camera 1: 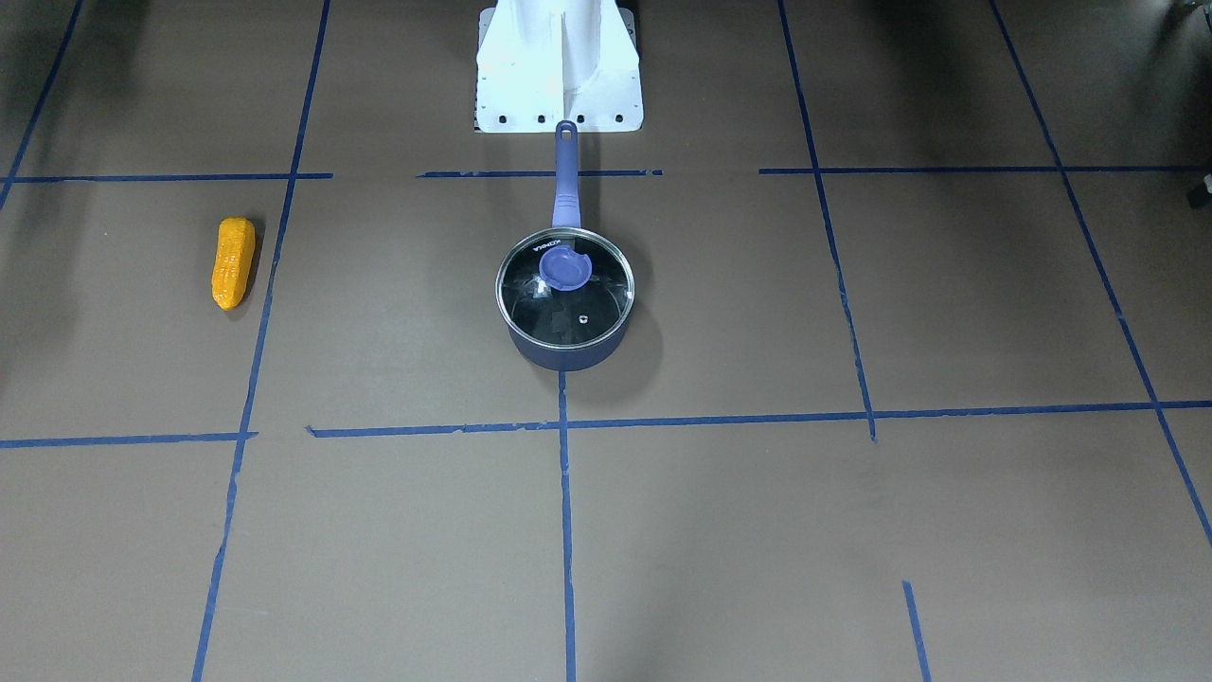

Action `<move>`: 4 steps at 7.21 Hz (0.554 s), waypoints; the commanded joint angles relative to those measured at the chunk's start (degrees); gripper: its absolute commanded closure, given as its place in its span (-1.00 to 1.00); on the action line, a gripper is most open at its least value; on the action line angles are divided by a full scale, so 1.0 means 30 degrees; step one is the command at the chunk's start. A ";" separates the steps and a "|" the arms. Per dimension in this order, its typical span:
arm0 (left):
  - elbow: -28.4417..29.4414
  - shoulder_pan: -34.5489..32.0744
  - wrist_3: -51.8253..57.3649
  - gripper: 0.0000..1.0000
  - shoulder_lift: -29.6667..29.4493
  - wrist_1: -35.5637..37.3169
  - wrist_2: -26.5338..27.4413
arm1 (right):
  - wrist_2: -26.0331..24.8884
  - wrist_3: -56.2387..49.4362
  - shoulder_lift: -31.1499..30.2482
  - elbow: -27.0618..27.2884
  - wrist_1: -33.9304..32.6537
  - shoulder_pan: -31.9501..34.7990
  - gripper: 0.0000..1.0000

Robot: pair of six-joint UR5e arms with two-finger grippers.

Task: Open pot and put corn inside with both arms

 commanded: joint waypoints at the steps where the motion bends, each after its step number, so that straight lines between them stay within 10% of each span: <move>1: 0.0468 0.0000 -0.0091 -1.00 -0.0613 0.0275 0.1128 | -0.0098 -0.0077 -0.0158 0.0118 -0.0524 0.0577 -1.00; 4: 0.0148 0.0234 -0.0150 -1.00 -0.0558 0.0104 0.2197 | -0.0009 -0.0135 -0.0013 0.0235 -0.1695 0.0814 -1.00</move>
